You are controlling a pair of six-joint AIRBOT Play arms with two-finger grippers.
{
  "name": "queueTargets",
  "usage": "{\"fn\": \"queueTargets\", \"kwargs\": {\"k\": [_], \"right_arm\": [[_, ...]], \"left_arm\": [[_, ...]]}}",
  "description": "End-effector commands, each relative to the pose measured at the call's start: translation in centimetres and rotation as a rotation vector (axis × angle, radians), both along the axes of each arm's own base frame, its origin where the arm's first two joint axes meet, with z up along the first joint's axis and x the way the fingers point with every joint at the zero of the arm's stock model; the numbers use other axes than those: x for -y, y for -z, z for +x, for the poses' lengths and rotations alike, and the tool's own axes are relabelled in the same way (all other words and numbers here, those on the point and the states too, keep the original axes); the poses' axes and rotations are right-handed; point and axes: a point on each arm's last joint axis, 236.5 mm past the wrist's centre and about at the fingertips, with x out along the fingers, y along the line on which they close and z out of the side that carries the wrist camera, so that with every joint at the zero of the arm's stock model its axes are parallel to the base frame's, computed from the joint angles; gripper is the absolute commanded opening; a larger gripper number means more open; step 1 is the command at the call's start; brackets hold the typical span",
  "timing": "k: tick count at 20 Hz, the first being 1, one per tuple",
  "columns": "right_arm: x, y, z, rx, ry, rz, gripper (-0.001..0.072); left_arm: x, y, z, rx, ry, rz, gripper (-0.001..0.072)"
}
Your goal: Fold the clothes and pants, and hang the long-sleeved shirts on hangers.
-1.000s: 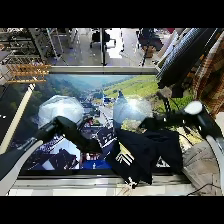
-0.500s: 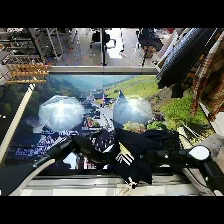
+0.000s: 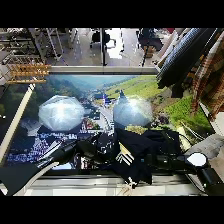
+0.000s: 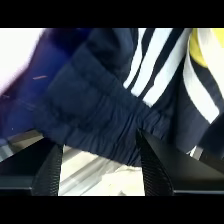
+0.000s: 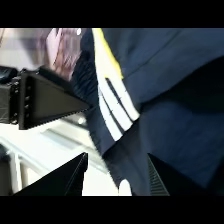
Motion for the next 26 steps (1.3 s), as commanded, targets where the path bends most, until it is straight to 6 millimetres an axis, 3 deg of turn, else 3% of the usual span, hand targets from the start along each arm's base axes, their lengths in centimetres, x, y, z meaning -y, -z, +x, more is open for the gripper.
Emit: {"fn": "queueTargets", "kwargs": {"k": [1,6,8,10,11,13,16,17,19,22,26], "right_arm": [[0.4,0.8,0.5,-0.008,0.021,-0.021,0.0420],[-2.8,3.1,0.8,-0.009,-0.046,-0.050,0.0421],[-3.9,3.4,2.2,0.014,0.001,-0.039,0.0421],[-4.2,3.8,3.0,0.013,0.038,-0.035,0.0421],[-4.1,4.3,3.0,-0.001,0.044,-0.041,0.0421],[-4.0,5.3,3.4,-0.030,0.067,-0.045,0.0413],[-3.7,5.6,4.6,-0.020,0.120,-0.043,0.0154],[-3.8,5.2,4.9,-0.003,0.112,-0.043,0.0039],[-4.3,3.0,5.6,0.065,0.075,-0.030,0.0016],[-4.0,-2.8,7.3,0.244,-0.006,-0.082,0.0015],[0.4,-12.1,8.7,0.444,-0.037,-0.277,0.0014]], "left_arm": [[0.0,0.2,0.8,0.013,-0.040,0.007,0.0455],[0.1,-0.4,1.4,0.037,-0.056,-0.002,0.0448],[0.0,-0.4,2.0,0.042,-0.086,0.001,0.0277],[0.0,-0.3,2.6,0.055,-0.111,0.002,0.0273],[0.0,-0.3,2.8,0.061,-0.117,0.002,0.0211],[0.0,-0.3,2.9,0.060,-0.126,0.002,0.0202],[0.1,-0.8,3.0,0.069,-0.125,-0.005,0.0194],[0.0,-1.3,3.2,0.081,-0.127,-0.013,0.0019],[-0.3,-3.1,4.2,0.115,-0.146,-0.041,0.0015],[-1.8,-7.2,6.7,0.209,-0.191,-0.097,0.0015],[-6.1,-14.8,10.1,0.371,-0.282,-0.185,0.0014]]}}
